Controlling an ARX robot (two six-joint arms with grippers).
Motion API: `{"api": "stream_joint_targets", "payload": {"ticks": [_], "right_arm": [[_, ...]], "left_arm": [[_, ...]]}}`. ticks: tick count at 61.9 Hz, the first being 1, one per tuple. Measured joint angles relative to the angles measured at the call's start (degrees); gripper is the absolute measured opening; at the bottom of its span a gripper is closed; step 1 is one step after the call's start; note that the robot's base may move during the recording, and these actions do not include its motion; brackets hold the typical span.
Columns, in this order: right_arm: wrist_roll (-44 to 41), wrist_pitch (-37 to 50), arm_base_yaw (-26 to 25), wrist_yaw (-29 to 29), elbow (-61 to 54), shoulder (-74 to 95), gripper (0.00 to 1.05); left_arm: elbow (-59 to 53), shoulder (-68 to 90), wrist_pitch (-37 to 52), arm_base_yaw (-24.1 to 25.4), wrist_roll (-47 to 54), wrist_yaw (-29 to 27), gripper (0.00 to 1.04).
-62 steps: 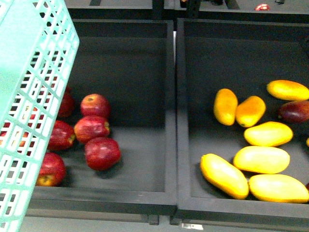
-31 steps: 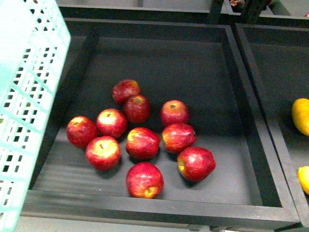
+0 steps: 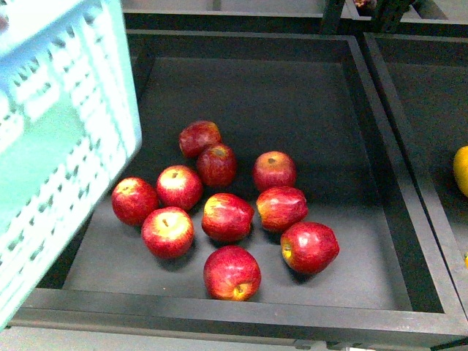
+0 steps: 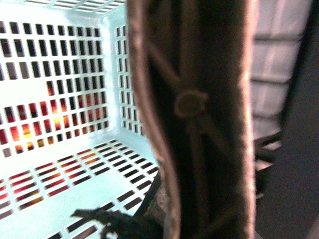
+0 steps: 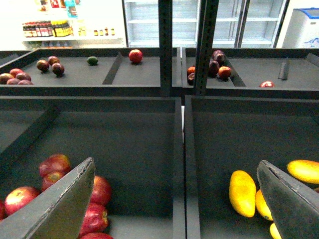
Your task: Pick mango and avocado into basket
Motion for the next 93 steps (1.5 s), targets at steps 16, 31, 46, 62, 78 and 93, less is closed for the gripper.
{"api": "stream_joint_targets", "payload": {"ticks": [16,31,46,62,78,93], "right_arm": [[0.0,0.0,0.0,0.1,0.0,0.1,0.96],[0.0,0.0,0.0,0.1,0.0,0.1,0.96],[0.0,0.0,0.0,0.1,0.0,0.0,0.96],[0.0,0.0,0.0,0.1,0.0,0.0,0.96],[0.0,0.0,0.0,0.1,0.0,0.0,0.96],[5.2,-9.0,1.1,4.9,3.4,4.4,0.96]], "left_arm": [[6.3,16.7,8.5,-13.4,9.7,-6.5,0.04],[14.5,26.5,10.2,-28.6,9.6,-0.6,0.04],[16.7,29.2,9.7,-35.9,10.8,2.0,0.04],[17.2,29.2,11.7,-38.8,12.6,2.2,0.04],[17.2,29.2,11.7,-38.8,12.6,2.2,0.04],[17.2,29.2,11.7,-38.8,12.7,2.2,0.04]]}}
